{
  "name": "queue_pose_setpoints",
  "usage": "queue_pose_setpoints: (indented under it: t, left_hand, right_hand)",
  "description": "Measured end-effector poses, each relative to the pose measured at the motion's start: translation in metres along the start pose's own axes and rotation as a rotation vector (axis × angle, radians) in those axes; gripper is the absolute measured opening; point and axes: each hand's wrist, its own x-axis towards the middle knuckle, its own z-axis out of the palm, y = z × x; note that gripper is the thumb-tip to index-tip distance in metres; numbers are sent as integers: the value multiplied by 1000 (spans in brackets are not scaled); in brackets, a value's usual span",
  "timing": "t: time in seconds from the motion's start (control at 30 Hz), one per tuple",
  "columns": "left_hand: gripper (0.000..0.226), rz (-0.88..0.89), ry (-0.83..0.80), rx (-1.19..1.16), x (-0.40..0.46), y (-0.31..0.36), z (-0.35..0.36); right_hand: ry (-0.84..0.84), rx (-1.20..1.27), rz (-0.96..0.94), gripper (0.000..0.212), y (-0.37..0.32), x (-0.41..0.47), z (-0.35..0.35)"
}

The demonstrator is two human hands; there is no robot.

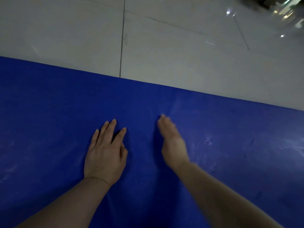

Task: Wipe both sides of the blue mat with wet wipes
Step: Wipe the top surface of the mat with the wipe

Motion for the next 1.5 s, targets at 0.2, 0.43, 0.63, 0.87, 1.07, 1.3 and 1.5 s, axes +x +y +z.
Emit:
queue_pose_setpoints:
  t: [0.2, 0.43, 0.63, 0.87, 1.07, 1.3, 1.5]
  left_hand:
    - [53, 10, 16, -11, 0, 0, 1]
    - [49, -4, -11, -27, -1, 1, -2]
    - [45, 10, -23, -54, -2, 3, -5]
    - [47, 227, -27, 112, -49, -10, -7]
    - [56, 208, -99, 154, -53, -12, -5]
    - [55, 213, -122, 136, -52, -14, -6]
    - [55, 204, -130, 149, -52, -13, -7]
  right_hand:
    - [44, 24, 253, 72, 53, -2, -26]
    - [42, 118, -137, 80, -49, -37, 17]
    - [22, 147, -52, 81, -39, -36, 13]
    - [57, 111, -43, 78, -44, -34, 8]
    - [42, 76, 15, 73, -56, -32, 12]
    - [50, 21, 66, 79, -25, -29, -4]
    - [45, -8, 364, 73, -11, -33, -14]
